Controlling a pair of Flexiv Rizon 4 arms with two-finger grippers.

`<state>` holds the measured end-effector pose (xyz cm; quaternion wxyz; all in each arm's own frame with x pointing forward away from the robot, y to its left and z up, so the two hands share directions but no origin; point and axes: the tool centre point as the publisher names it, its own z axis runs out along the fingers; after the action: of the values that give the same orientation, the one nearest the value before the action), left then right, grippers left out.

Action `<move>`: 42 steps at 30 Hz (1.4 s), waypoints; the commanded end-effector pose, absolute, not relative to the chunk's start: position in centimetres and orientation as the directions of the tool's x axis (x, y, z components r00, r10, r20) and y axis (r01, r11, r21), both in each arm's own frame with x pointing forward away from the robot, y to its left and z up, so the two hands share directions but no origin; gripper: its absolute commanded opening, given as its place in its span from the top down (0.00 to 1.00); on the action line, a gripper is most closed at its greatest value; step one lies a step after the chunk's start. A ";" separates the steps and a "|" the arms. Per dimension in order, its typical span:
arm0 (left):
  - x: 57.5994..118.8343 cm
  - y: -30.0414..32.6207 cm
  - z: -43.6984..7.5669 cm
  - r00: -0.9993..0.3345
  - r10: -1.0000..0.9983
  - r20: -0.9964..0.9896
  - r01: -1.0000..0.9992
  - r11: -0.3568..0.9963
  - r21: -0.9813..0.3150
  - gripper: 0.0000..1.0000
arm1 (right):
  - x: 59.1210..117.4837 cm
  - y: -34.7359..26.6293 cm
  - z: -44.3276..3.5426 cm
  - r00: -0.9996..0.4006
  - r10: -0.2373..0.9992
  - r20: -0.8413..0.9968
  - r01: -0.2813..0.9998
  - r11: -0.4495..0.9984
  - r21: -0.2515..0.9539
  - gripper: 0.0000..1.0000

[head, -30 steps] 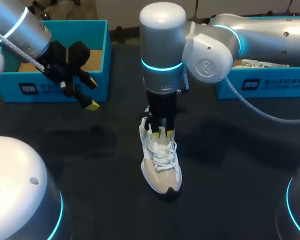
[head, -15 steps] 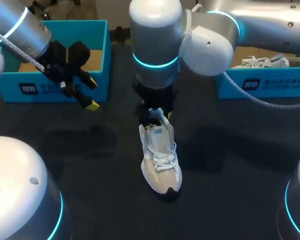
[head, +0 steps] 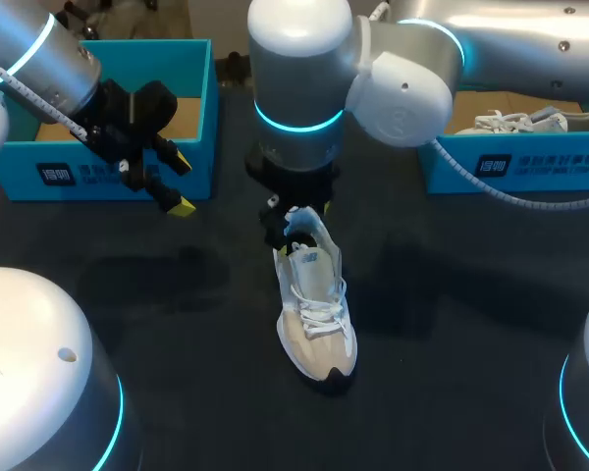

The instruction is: Take the shoe out of the shoebox, open the shoe tongue, remove and reinsert the insole, then place the shoe into the shoebox

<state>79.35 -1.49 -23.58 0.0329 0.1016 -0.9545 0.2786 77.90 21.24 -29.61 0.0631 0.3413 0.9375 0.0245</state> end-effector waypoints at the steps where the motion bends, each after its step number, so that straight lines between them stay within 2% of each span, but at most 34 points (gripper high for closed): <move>1: 79.3 -1.5 -23.5 -0.977 -0.177 0.119 -0.213 0.825 -0.523 0.00 | 79.3 22.0 -29.8 -0.969 0.223 -0.109 0.223 0.975 0.004 0.00; 9: 79.3 -1.5 -23.5 -0.977 -0.177 0.119 -0.213 0.825 -0.523 0.00 | 81.4 22.8 -31.0 -0.986 -0.041 -0.163 -0.040 0.999 -0.012 0.00; 12: 79.3 -1.5 -23.5 -0.977 -0.177 0.119 -0.213 0.825 -0.523 0.00 | 82.3 22.5 -31.4 -0.979 -0.097 -0.179 -0.088 0.995 -0.056 0.00; 21: 79.3 -1.5 -23.5 -0.977 -0.177 0.119 -0.213 0.825 -0.523 0.00 | 83.7 21.5 -31.3 -0.969 -0.136 -0.205 -0.130 0.991 -0.041 0.00; 32: 79.3 -1.5 -23.5 -0.977 -0.177 0.119 -0.213 0.825 -0.523 0.00 | 86.4 21.3 -34.9 -0.975 -0.127 -0.182 -0.132 0.991 0.014 0.00; 42: 79.3 -1.5 -23.5 -0.977 -0.177 0.119 -0.213 0.825 -0.523 0.00 | 87.7 21.0 -37.5 -0.982 -0.129 -0.140 -0.132 0.991 0.012 0.00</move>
<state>79.35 -1.49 -23.58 0.0328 0.1016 -0.9545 0.2786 87.06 20.67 -36.92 0.0749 -0.0655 0.9950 0.0108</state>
